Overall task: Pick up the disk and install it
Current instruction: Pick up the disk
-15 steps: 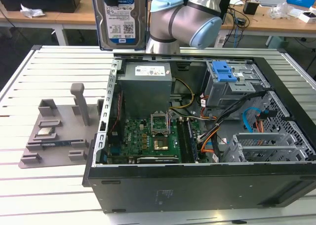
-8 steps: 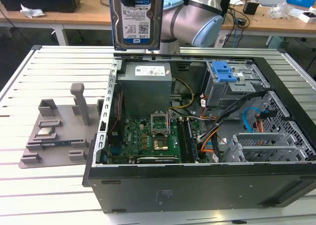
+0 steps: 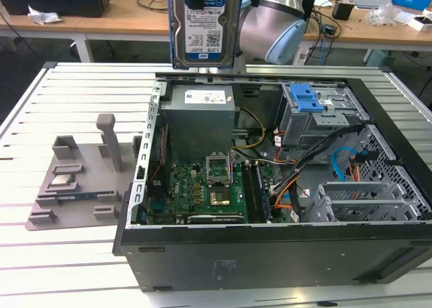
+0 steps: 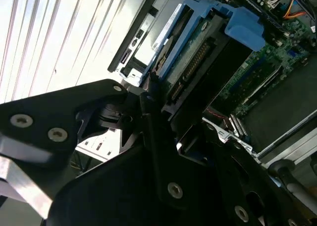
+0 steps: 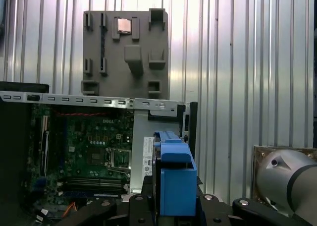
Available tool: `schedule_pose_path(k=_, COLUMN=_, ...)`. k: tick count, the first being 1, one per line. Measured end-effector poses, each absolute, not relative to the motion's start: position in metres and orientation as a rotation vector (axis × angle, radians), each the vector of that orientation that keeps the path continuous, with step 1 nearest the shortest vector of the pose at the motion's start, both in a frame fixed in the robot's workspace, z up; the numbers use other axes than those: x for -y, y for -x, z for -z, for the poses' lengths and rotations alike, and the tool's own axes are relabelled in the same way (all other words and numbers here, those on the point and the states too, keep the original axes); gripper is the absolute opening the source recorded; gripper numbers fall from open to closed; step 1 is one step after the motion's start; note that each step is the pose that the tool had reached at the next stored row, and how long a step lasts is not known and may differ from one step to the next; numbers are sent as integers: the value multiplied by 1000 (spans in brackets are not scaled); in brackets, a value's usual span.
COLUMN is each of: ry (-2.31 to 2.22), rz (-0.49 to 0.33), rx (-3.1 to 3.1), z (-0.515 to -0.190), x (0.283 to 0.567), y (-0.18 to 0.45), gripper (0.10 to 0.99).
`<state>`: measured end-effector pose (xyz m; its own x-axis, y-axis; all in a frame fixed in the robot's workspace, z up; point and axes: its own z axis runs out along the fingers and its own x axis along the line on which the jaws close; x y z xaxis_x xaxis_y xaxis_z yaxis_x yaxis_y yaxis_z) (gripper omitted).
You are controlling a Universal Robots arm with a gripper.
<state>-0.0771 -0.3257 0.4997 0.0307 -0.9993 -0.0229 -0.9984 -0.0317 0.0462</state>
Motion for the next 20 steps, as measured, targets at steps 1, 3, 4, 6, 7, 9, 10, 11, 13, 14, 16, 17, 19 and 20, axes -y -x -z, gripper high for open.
schedule_pose_path(k=1, ry=-2243, rz=76, rx=2174, z=-500, x=326, y=71, gripper=369)
schedule_pose_path(k=3, ry=-2243, rz=76, rx=2174, z=-500, x=325, y=60, gripper=369)
schedule_pose_path(k=4, ry=-2243, rz=76, rx=2174, z=-500, x=325, y=57, gripper=369)
schedule_pose_path(k=6, ry=-2243, rz=76, rx=2174, z=-500, x=325, y=41, gripper=369)
schedule_pose_path(k=7, ry=-2243, rz=76, rx=2173, z=-500, x=324, y=33, gripper=369)
schedule_pose_path(k=9, ry=-2243, rz=76, rx=2173, z=-500, x=324, y=25, gripper=369)
schedule_pose_path(k=10, ry=-2242, rz=76, rx=2173, z=-500, x=324, y=21, gripper=369)
schedule_pose_path(k=11, ry=-2243, rz=77, rx=2173, z=-500, x=324, y=15, gripper=369)
schedule_pose_path(k=13, ry=-2243, rz=77, rx=2173, z=-500, x=324, y=11, gripper=369)
schedule_pose_path(k=14, ry=-2243, rz=77, rx=2173, z=-500, x=324, y=10, gripper=369)
schedule_pose_path(k=16, ry=-2243, rz=77, rx=2173, z=-500, x=324, y=10, gripper=369)
schedule_pose_path(k=17, ry=-2242, rz=77, rx=2174, z=-500, x=324, y=10, gripper=369)
schedule_pose_path(k=19, ry=-2243, rz=77, rx=2173, z=-500, x=324, y=10, gripper=369)
schedule_pose_path(k=20, ry=-2243, rz=77, rx=2173, z=-500, x=324, y=10, gripper=369)
